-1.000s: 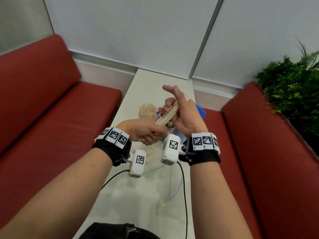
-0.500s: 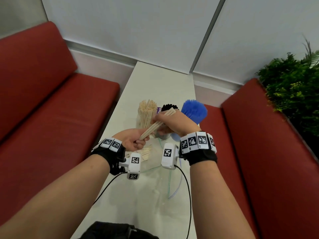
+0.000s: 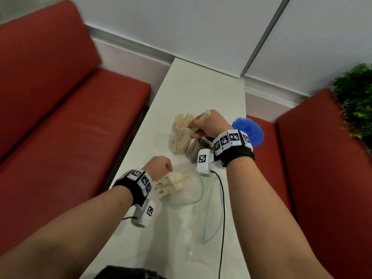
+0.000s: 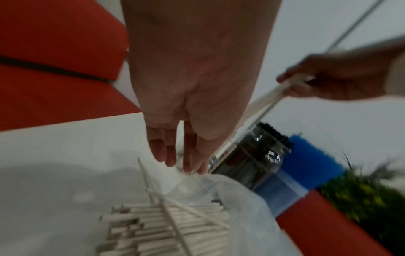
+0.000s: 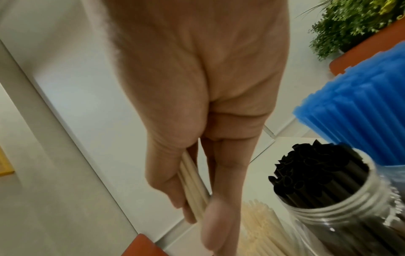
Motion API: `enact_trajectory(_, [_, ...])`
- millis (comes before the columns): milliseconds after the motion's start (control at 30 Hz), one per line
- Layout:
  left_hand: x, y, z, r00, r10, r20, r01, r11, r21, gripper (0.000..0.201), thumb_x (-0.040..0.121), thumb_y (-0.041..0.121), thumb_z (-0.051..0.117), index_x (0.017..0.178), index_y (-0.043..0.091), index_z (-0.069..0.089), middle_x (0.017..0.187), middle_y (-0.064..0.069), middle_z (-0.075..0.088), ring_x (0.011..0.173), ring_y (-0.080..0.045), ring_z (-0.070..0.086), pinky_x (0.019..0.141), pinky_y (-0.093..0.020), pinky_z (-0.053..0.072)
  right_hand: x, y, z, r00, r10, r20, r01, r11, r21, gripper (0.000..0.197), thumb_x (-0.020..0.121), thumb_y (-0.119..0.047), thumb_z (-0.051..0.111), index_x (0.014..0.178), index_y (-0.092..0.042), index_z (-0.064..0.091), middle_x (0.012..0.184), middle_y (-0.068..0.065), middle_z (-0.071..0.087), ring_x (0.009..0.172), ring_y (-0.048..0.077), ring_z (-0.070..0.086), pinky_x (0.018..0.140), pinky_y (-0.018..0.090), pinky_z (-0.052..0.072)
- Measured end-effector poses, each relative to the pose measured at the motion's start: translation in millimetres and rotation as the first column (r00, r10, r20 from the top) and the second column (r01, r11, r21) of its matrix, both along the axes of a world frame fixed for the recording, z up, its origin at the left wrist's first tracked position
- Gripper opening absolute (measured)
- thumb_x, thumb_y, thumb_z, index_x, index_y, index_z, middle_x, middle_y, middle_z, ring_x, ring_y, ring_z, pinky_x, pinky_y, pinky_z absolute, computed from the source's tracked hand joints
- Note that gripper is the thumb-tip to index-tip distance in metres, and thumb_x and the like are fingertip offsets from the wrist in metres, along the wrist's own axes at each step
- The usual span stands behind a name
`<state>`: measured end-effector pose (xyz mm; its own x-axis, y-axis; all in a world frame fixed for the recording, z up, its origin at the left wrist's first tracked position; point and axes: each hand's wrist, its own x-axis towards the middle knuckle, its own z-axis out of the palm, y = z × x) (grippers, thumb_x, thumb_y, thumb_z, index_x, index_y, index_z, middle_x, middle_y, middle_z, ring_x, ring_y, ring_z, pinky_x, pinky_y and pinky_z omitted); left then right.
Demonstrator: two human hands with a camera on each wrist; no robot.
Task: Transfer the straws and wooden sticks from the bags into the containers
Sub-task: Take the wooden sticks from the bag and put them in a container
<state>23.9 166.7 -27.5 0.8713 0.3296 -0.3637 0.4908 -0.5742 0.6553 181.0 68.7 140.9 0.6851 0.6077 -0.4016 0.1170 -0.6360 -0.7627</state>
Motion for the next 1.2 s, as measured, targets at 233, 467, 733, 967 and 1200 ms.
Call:
enact_trajectory(233, [14.2,-20.3,-30.2,0.851,-0.436,-0.291,0.519,0.781,0.348,0.042,0.094,0.005,0.042,0.13,0.022,0.056,0.13,-0.004,0.054,0.119,-0.025,0.051,0.097,-0.036,0.045,31.3,28.9,-1.3,0.99,-0.074,0.119,0.075,0.997,-0.006,0.016,0.087,-0.006,0.072,0.098,0.006,0.074,0.087,0.025,0.076,0.077,0.033,0.076,0.085,0.046,0.062])
enact_trajectory(467, [24.2,-21.9,-50.5,0.769,-0.473,-0.43,0.639,0.568,0.519,0.024,0.094,0.014,0.048,0.113,0.023,0.058,0.118,0.001,0.057,0.113,-0.024,0.046,0.09,-0.037,0.037,42.8,34.2,-13.4,0.987,-0.101,0.122,0.103,0.995,-0.009,0.017,0.088,-0.007,0.071,0.099,0.005,0.073,0.086,0.025,0.075,0.082,0.034,0.077,0.087,0.05,0.061])
enact_trajectory(733, [45.5,-40.0,-51.2,0.809,-0.474,-0.349,0.588,0.632,0.504,0.034,0.097,0.024,0.045,0.128,0.009,0.051,0.129,-0.008,0.051,0.118,-0.026,0.047,0.093,-0.037,0.043,48.7,46.0,-30.1,0.986,-0.092,0.142,0.099,0.994,-0.044,0.018,0.089,-0.006,0.068,0.101,0.006,0.073,0.086,0.024,0.076,0.082,0.034,0.077,0.083,0.05,0.062])
enact_trajectory(967, [43.5,-53.7,-51.8,0.829,-0.417,-0.372,0.556,0.678,0.48,0.045,0.095,0.02,0.044,0.138,0.006,0.043,0.132,-0.011,0.047,0.116,-0.027,0.045,0.09,-0.038,0.045,39.7,46.8,-69.3,0.976,-0.073,0.207,0.098,0.989,-0.114,0.014,0.091,-0.012,0.063,0.088,0.001,0.058,0.077,0.015,0.072,0.063,0.023,0.067,0.051,0.026,0.05])
enact_trajectory(1200, [40.6,-57.4,-44.6,0.949,-0.225,-0.221,0.276,0.932,0.235,0.037,0.1,0.013,0.042,0.133,-0.002,0.046,0.131,-0.018,0.05,0.114,-0.03,0.05,0.088,-0.034,0.041,44.0,45.7,-82.3,0.964,-0.039,0.265,0.063,0.995,-0.083,0.028,0.091,-0.024,0.071,0.103,0.0,0.063,0.098,0.009,0.069,0.08,0.025,0.068,0.071,0.035,0.058])
